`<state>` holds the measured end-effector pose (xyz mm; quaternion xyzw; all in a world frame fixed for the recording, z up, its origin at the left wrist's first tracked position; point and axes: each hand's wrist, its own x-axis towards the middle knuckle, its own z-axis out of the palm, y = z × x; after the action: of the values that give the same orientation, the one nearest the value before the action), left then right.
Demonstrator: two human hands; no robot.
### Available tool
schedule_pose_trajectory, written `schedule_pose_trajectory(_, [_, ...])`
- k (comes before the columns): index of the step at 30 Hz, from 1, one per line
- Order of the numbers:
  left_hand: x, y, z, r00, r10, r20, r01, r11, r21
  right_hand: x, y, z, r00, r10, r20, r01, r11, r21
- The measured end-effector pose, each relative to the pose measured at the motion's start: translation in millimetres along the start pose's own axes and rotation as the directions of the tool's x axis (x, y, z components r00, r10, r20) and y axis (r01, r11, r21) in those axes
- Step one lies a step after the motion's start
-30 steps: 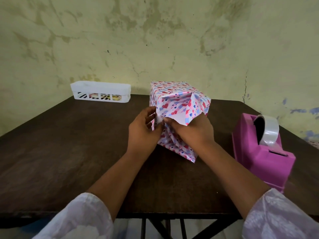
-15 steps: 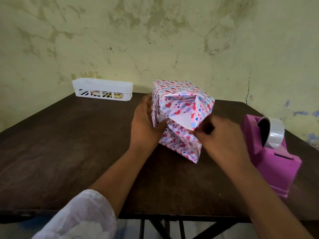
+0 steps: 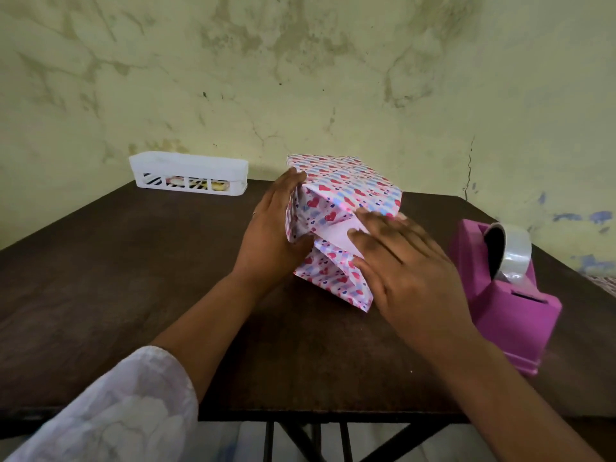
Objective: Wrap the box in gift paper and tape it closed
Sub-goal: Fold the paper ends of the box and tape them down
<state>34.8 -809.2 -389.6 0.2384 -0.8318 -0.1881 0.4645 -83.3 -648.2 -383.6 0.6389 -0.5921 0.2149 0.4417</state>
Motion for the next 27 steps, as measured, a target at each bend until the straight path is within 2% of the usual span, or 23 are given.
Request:
schedule_pose_trajectory(7, [-1,-1,-2,1.0,0.014,0.013,-0.013,0.998,-0.069,-21,0,-3,0.99,-0.133,0.051,0.133,0.991,0.004])
schedule_pose_trajectory(14, [-2,-9,3,1.0,0.006,-0.004,-0.006,0.99,-0.141,-18,3,7,0.99,0.034,0.134,-0.029,0.999,-0.036])
schedule_pose_trajectory(22, [-3,-12,3,0.999,0.052,0.013,-0.048,0.979,-0.196,-9,7,13,0.979,-0.011,0.202,0.026,0.997,-0.071])
schedule_pose_trajectory(25, [-2,-10,4,1.0,0.013,0.019,-0.009,0.982,-0.189,-8,8,13,0.986,-0.035,0.164,0.047,0.997,-0.067])
schedule_pose_trajectory(27, [-2,-9,5,1.0,0.003,-0.01,-0.004,0.988,-0.157,-9,7,11,0.982,-0.031,0.188,0.045,0.996,-0.073])
